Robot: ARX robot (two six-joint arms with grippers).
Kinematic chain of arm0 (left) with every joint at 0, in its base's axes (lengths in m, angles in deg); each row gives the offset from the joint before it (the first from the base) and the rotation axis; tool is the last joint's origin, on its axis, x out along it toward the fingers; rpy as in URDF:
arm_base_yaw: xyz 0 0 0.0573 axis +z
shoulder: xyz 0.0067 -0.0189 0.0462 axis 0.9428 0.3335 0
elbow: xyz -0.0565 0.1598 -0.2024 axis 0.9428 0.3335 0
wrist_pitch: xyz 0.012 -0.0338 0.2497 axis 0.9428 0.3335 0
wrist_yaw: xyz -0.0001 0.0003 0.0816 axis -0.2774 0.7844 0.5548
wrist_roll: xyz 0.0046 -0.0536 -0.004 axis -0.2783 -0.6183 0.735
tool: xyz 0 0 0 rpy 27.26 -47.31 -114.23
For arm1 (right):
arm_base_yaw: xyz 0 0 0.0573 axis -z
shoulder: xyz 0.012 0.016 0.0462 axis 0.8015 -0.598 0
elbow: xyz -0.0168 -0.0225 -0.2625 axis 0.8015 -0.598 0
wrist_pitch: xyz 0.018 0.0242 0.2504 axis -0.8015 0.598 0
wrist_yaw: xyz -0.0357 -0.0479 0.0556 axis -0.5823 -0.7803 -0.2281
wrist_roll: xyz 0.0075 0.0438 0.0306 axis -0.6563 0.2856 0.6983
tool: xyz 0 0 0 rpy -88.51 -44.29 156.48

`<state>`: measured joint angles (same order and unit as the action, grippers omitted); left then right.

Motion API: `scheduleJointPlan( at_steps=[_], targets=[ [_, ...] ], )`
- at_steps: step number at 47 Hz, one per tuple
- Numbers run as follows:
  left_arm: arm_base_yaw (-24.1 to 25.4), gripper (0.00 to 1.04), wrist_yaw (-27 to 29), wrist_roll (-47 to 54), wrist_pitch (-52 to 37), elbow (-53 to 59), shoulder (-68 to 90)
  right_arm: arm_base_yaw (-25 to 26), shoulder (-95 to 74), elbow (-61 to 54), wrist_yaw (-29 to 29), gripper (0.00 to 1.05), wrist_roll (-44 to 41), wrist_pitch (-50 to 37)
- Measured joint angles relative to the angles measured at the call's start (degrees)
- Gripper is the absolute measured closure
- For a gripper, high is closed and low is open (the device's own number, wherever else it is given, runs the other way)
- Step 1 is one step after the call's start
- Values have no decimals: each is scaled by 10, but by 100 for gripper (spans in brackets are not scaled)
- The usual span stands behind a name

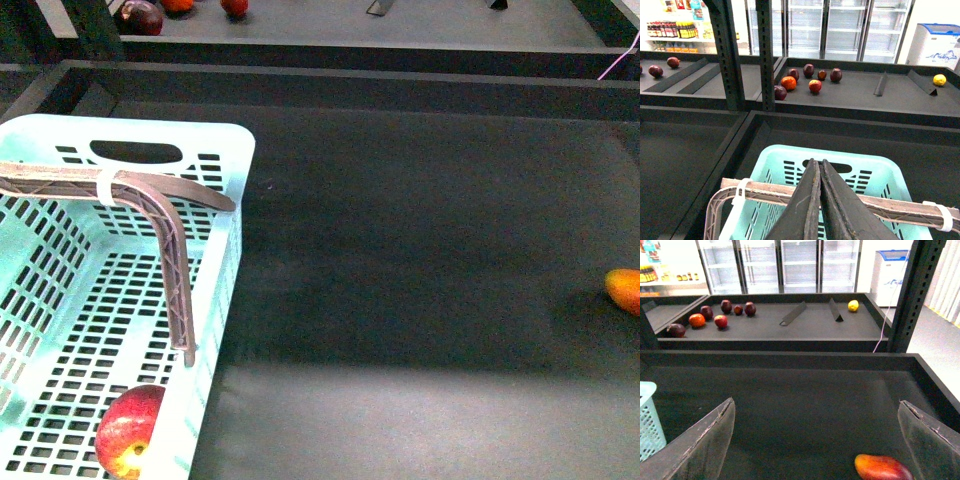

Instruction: Pick apple with right arm and hold basket with left

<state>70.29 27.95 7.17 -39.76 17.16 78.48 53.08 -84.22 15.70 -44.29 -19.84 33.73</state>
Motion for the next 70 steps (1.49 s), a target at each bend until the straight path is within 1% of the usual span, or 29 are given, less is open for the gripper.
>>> scheduleJointPlan(
  at_steps=[15, 38, 40, 42, 44, 70],
  targets=[
    [0, 101, 0, 0, 87, 0, -93, 0, 0, 0, 0, 9, 0, 0],
    [0, 101, 0, 0, 178, 0, -182, 0, 0, 0, 0, 9, 0, 0],
    [0, 101, 0, 0, 204, 0, -203, 0, 0, 0, 0, 9, 0, 0],
    [0, 101, 0, 0, 259, 0, -243, 0, 0, 0, 0, 9, 0, 0],
    [0, 101, 0, 0, 274, 0, -266, 0, 0, 0, 0, 9, 0, 0],
    [0, 101, 0, 0, 279, 0, -281, 0, 0, 0, 0, 9, 0, 0]
  ],
)
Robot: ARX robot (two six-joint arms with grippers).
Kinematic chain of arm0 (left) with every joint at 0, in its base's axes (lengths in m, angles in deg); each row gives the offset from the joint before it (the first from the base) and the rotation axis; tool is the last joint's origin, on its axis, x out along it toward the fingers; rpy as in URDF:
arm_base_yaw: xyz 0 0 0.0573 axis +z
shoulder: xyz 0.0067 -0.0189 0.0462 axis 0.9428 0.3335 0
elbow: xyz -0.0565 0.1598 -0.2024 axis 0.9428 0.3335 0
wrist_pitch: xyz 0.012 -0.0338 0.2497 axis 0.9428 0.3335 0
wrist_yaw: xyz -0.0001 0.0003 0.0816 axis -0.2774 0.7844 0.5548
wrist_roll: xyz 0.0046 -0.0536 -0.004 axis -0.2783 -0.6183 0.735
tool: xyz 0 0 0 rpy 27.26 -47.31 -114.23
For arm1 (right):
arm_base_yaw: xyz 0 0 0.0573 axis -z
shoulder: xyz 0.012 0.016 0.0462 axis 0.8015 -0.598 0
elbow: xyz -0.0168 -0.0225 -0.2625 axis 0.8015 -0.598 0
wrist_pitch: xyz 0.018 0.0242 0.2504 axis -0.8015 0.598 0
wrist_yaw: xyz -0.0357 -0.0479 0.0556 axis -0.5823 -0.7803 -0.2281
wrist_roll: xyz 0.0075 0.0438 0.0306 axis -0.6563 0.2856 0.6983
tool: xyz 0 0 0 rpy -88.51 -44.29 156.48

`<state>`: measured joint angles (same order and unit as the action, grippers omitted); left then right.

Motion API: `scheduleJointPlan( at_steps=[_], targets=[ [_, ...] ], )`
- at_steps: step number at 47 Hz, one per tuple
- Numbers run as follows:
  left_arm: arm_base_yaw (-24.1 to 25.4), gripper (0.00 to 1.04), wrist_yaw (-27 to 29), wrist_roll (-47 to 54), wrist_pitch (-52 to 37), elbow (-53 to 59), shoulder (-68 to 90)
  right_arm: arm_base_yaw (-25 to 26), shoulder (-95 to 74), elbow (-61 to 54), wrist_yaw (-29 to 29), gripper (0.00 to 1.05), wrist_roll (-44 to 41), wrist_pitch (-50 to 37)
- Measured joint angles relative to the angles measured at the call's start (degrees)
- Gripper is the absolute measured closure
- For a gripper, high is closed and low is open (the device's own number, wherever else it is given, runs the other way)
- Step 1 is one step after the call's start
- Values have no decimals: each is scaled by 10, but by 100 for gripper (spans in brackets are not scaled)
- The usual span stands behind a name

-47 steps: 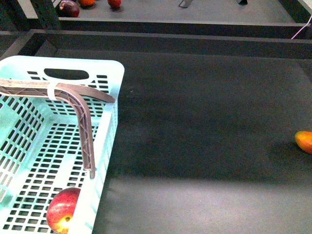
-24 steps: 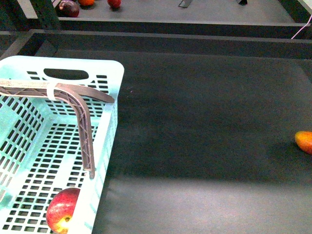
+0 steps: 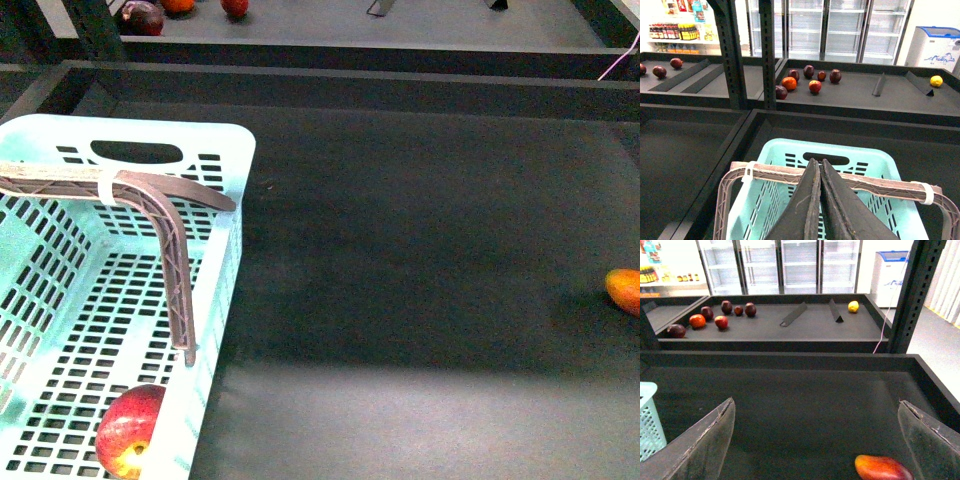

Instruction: Pick apple with right arm and hold basket with left

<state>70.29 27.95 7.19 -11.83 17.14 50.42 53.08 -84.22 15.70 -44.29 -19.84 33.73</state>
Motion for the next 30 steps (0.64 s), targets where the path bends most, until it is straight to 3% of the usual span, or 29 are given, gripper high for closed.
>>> scheduleJointPlan(
  at_steps=[4, 8, 25, 27, 30],
  targets=[
    [0, 101, 0, 0, 0, 0, 0, 0, 0, 0, 0, 9, 0, 0],
    [0, 87, 0, 0, 0, 0, 0, 0, 0, 0, 0, 9, 0, 0],
    [0, 9, 0, 0, 0, 0, 0, 0, 0, 0, 0, 9, 0, 0],
    [0, 5, 0, 1, 0, 0, 0, 0, 0, 0, 0, 9, 0, 0],
    [0, 7, 0, 1, 0, 0, 0, 0, 0, 0, 0, 9, 0, 0]
  ],
)
